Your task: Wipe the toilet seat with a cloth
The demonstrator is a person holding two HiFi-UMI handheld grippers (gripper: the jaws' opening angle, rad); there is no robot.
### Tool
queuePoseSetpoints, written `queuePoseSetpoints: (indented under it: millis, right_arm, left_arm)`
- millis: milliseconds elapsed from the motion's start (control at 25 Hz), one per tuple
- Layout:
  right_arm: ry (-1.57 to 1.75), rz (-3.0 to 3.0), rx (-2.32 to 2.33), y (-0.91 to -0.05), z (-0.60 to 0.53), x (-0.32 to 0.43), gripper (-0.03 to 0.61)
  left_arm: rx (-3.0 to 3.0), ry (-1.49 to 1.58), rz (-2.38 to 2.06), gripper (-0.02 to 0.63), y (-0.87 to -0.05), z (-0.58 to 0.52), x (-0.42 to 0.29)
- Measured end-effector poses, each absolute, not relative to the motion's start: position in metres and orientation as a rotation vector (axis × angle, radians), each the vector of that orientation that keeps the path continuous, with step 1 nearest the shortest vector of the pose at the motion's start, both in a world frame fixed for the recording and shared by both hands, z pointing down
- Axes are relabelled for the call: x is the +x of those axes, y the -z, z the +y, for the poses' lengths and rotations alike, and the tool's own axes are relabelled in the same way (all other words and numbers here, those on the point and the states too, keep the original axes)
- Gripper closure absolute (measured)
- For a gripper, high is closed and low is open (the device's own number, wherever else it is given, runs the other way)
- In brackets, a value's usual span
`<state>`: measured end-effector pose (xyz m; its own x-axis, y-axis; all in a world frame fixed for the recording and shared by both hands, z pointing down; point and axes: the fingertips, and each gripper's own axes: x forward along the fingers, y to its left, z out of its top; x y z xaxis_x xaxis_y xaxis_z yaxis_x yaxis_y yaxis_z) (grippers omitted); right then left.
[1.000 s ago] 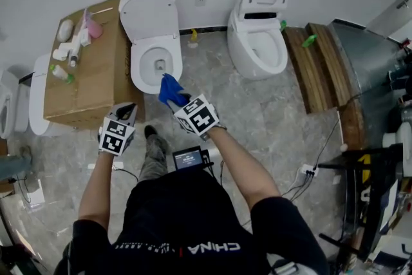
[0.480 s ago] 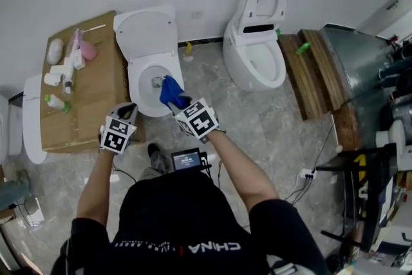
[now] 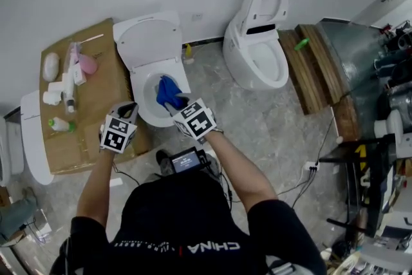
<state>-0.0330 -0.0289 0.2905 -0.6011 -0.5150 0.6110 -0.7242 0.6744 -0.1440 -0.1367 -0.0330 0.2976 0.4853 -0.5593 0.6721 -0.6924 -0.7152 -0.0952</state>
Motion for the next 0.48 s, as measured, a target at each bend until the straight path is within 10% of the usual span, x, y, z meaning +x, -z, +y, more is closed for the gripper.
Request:
queuePoseSetpoints:
  millis: [480]
  right_arm:
    - [-0.535, -2.354, 0.844, -0.300, -0.072, -0.033, 0.525]
  left_arm:
    - [2.451, -0.985, -1.098, 0.603, -0.313, -0.065, -0.131]
